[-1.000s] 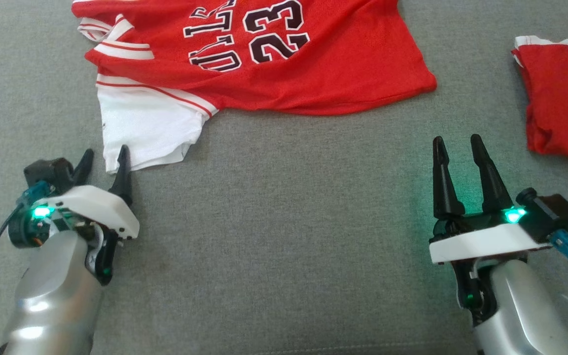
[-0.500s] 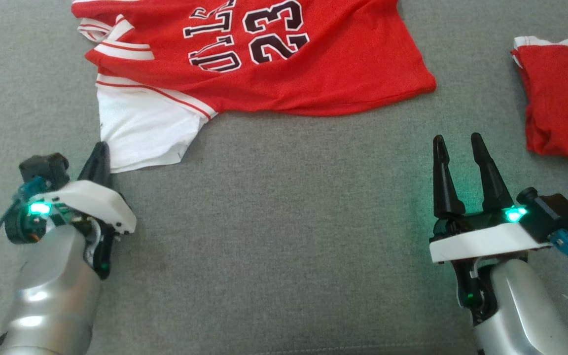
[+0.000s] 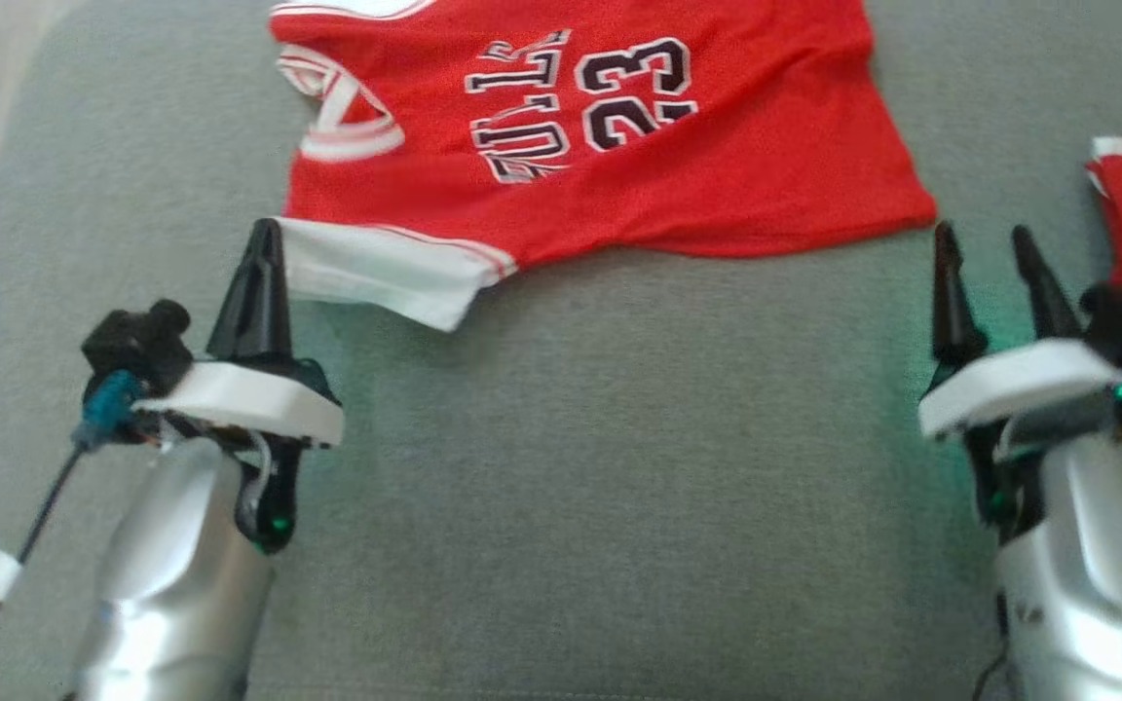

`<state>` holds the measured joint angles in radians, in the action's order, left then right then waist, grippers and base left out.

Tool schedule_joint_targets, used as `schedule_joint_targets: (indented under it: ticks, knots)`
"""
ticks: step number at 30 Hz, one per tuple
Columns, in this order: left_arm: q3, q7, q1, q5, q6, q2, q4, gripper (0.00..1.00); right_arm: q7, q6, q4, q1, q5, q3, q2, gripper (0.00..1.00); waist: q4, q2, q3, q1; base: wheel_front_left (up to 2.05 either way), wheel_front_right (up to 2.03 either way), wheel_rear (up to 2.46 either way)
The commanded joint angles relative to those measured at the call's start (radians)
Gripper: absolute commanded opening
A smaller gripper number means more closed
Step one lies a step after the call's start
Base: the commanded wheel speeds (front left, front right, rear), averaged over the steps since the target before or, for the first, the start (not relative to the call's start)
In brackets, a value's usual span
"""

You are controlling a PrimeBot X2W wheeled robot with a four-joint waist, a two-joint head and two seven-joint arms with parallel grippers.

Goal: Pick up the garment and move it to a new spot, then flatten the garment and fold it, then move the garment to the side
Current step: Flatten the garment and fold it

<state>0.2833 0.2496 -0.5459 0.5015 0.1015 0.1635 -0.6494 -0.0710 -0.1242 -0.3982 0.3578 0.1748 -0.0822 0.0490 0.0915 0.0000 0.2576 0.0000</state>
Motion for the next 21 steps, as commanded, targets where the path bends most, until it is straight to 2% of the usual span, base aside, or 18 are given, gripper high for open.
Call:
schedule_joint_targets:
  ticks: [1, 7, 12, 18, 19, 20, 21]
  knots:
    - [-0.041, 0.012, 0.006, -0.012, -0.006, 0.016, 0.054, 0.0, 0.016, -0.007, 0.001, 0.053, -0.012, 0.003, 0.001, 1.0, 0.03, 0.0, -0.006, 0.0, 0.0, 0.0, 0.0]
    - [-0.017, 0.012, 0.076, -0.044, -0.004, -0.016, 0.181, 0.0, 0.086, -0.007, -0.24, 0.218, -0.108, -0.142, 0.001, 1.0, 0.089, 0.0, -0.003, 0.0, 0.0, 0.0, 0.0]
    - [0.006, 0.012, 0.092, -0.054, -0.002, -0.028, 0.228, 0.0, 0.08, -0.007, -0.42, 0.312, -0.242, -0.249, 0.001, 1.0, 0.117, 0.0, 0.009, 0.0, 0.0, 0.0, 0.0]
    - [0.016, 0.012, 0.101, -0.054, -0.003, -0.027, 0.253, 0.0, 0.06, -0.007, -0.575, 0.377, -0.383, -0.363, 0.001, 1.0, 0.127, 0.0, 0.014, 0.0, 0.0, 0.0, 0.0]
    - [0.016, 0.012, 0.101, -0.054, -0.004, -0.026, 0.255, 0.0, 0.055, -0.007, -0.6, 0.387, -0.395, -0.371, 0.001, 0.89, 0.127, 0.0, 0.014, 0.0, 0.0, 0.0, 0.0]
    - [0.015, 0.012, 0.102, -0.053, -0.006, -0.024, 0.257, 0.0, 0.047, -0.007, -0.624, 0.396, -0.405, -0.377, 0.001, 0.49, 0.125, 0.0, 0.013, 0.0, 0.0, 0.0, 0.0]
    - [0.013, 0.012, 0.103, -0.052, -0.007, -0.022, 0.258, 0.0, 0.036, -0.007, -0.645, 0.404, -0.414, -0.383, 0.001, 0.24, 0.122, 0.0, 0.012, 0.0, 0.0, 0.0, 0.0]
